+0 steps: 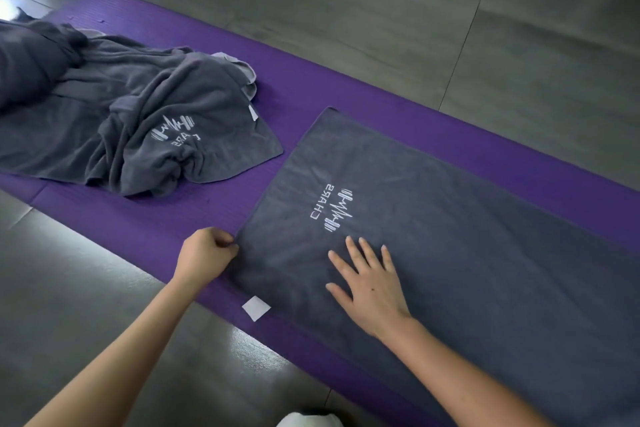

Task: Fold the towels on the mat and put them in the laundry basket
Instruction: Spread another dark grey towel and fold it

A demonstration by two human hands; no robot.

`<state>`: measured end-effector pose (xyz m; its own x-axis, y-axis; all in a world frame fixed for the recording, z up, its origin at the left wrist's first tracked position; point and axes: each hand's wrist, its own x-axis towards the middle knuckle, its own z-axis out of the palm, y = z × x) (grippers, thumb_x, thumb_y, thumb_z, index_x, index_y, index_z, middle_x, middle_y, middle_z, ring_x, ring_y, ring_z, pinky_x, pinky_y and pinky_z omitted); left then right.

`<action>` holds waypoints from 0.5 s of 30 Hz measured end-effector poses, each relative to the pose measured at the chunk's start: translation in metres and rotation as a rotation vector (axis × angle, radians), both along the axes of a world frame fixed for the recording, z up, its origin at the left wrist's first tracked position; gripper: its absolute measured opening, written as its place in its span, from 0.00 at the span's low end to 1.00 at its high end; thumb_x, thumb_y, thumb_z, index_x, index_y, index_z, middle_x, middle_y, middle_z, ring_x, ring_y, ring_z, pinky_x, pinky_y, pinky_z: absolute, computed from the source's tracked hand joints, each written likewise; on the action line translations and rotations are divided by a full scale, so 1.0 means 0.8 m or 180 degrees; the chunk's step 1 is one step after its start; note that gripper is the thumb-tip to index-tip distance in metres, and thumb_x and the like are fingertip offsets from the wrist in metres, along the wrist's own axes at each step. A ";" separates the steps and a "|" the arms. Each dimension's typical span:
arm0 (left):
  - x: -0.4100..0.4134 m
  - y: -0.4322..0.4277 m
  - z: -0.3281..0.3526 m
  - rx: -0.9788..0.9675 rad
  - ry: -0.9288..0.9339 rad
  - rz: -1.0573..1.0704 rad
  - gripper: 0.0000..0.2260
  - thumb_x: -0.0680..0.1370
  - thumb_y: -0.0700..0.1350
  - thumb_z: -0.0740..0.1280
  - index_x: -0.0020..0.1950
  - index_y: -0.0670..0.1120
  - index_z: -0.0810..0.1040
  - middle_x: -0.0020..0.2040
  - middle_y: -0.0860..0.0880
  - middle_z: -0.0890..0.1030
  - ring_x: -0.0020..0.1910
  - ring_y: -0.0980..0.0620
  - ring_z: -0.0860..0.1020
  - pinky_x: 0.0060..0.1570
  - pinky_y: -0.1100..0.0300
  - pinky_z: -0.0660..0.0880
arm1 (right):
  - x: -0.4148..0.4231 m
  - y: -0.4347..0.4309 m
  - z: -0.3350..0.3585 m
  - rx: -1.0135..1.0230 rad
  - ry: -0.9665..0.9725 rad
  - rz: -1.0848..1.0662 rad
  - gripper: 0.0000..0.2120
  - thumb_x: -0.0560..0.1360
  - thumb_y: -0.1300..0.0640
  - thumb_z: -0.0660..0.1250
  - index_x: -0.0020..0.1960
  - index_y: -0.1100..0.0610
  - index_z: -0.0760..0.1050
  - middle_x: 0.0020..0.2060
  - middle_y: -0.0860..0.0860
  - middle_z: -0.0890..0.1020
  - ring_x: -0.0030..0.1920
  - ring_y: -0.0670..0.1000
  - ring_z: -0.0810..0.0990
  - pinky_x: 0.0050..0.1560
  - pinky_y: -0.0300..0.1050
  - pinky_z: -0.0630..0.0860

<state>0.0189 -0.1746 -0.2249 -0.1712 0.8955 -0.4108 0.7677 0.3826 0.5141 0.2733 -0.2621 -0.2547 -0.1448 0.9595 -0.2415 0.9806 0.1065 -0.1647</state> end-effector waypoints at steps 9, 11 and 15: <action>0.123 -0.030 0.111 -0.0346 -0.1949 -0.1186 0.05 0.72 0.38 0.72 0.46 0.46 0.83 0.34 0.50 0.83 0.32 0.58 0.78 0.35 0.68 0.75 | 0.001 0.045 0.117 -0.0877 0.4044 -0.2819 0.14 0.75 0.50 0.68 0.34 0.56 0.76 0.28 0.51 0.79 0.27 0.44 0.76 0.26 0.33 0.69; 0.139 -0.030 0.113 -0.0565 -0.1842 -0.1706 0.06 0.72 0.40 0.72 0.47 0.47 0.84 0.37 0.51 0.85 0.35 0.58 0.81 0.38 0.67 0.77 | 0.018 0.042 0.119 -0.0768 0.3716 -0.2778 0.11 0.74 0.58 0.69 0.34 0.60 0.76 0.27 0.53 0.76 0.23 0.43 0.72 0.24 0.31 0.66; 0.154 0.011 0.092 -0.0326 -0.1408 -0.1791 0.03 0.74 0.41 0.70 0.42 0.47 0.83 0.32 0.53 0.82 0.30 0.63 0.78 0.34 0.70 0.73 | 0.051 0.030 0.094 -0.0926 0.2949 -0.2985 0.06 0.72 0.62 0.69 0.37 0.61 0.79 0.30 0.56 0.76 0.28 0.50 0.72 0.29 0.38 0.64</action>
<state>0.1418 -0.1659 -0.1511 0.5062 0.7523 -0.4216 0.5908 0.0536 0.8050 0.3141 -0.2383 -0.1794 0.3127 0.7172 -0.6228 0.1808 -0.6886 -0.7022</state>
